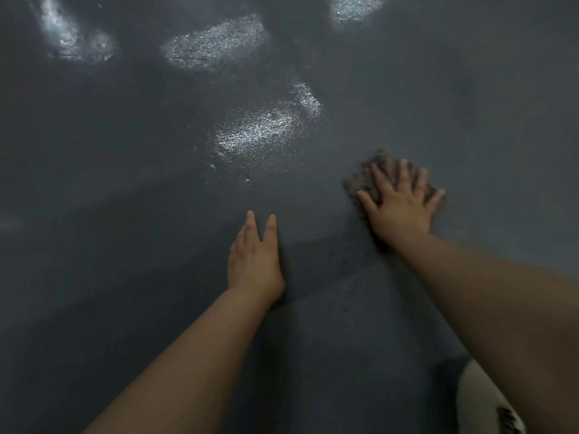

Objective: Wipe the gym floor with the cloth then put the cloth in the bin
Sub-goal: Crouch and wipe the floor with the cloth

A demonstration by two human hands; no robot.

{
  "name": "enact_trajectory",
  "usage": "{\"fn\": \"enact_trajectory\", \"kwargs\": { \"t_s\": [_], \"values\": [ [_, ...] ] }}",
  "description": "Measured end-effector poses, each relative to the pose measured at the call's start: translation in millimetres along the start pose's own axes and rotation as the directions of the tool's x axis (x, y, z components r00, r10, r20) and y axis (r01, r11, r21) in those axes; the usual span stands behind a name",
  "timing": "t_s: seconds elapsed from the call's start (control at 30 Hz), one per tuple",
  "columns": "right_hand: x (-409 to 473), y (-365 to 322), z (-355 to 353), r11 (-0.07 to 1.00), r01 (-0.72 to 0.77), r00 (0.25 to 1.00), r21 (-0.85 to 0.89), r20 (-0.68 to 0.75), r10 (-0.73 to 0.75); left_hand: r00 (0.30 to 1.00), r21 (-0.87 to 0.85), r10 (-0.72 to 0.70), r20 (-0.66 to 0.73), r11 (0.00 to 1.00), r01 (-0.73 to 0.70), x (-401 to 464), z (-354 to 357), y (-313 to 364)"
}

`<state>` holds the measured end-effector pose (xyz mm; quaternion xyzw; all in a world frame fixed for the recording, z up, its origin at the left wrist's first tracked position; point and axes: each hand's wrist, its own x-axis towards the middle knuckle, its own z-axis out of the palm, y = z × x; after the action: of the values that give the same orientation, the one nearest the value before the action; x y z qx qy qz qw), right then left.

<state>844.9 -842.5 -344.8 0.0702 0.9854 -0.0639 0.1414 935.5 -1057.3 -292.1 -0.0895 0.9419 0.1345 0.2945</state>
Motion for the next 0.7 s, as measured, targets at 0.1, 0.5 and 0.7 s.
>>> {"fn": "enact_trajectory", "kwargs": {
  "t_s": [0.1, 0.5, 0.7],
  "values": [
    [-8.9, 17.5, 0.8, 0.984, -0.167, 0.986, 0.055, 0.013, 0.167, 1.000, -0.083, -0.002, -0.014, 0.997, 0.001, -5.9, 6.5, 17.5],
    [-128.7, -25.8, 48.7, 0.729, 0.677, 0.736, -0.105, 0.116, -0.667, 0.999, 0.000, -0.020, 0.041, 1.000, 0.020, -50.4, 24.5, 34.1],
    [-76.0, 39.3, 26.2, 0.941, 0.328, 0.945, -0.079, 0.039, -0.326, 0.993, 0.123, 0.030, 0.111, 0.991, -0.044, -64.3, 45.7, 65.4]
  ]
}}
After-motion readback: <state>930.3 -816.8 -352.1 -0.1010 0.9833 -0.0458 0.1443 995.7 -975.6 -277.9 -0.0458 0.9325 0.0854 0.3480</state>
